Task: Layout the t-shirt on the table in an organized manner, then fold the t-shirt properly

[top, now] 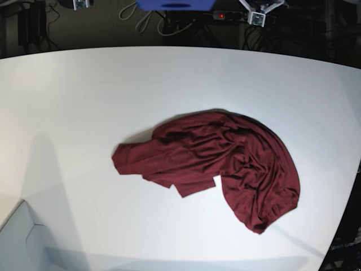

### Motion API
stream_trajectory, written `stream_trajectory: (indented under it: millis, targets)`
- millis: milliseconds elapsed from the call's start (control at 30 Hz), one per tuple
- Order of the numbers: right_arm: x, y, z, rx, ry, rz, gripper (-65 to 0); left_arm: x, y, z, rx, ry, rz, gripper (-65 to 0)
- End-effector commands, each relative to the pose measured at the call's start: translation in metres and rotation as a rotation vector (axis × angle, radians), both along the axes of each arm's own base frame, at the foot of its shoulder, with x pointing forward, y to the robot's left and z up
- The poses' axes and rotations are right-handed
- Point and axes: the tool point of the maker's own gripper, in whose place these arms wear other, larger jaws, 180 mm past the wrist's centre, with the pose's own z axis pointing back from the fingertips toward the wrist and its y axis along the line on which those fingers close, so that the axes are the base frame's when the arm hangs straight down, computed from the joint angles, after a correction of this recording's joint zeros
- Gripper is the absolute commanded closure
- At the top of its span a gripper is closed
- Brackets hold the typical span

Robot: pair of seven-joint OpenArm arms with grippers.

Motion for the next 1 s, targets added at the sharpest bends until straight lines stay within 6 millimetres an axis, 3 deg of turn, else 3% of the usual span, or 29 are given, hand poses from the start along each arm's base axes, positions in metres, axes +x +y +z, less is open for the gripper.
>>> stream_trajectory:
  millis: [0,200,400,567,800,867,967]
  targets:
    - [0.009,-0.003,0.018,-0.01,-0.06,0.002,0.0,0.003,-0.002,0.016,-0.006,-0.041,-0.002,-0.1]
    - [0.062,-0.005,0.091,-0.039,-0.278,-0.003,0.0,0.036,0.003,0.074,-0.001,-0.15,0.043,-0.1]
    - [0.101,0.014,0.136,-0.008,-0.437,0.019,0.0,0.063,0.014,0.084,0.016,-0.219,0.099,-0.1]
    - [0.123,0.02,0.144,0.014,-0.508,-0.027,0.0,0.09,0.009,0.093,-0.007,-0.294,0.134,-0.4]
    - [0.152,0.021,0.148,0.023,-0.551,-0.054,-0.5,0.143,0.004,0.117,-0.041,-0.438,0.16,-0.6]
    - [0.157,0.02,0.147,0.022,-0.548,-0.059,-5.2,0.157,0.003,0.125,-0.046,-0.479,0.159,-2.7]
    - [0.16,0.019,0.147,0.022,-0.545,-0.062,-14.0,0.181,0.002,0.141,-0.053,-0.549,0.157,-13.4]
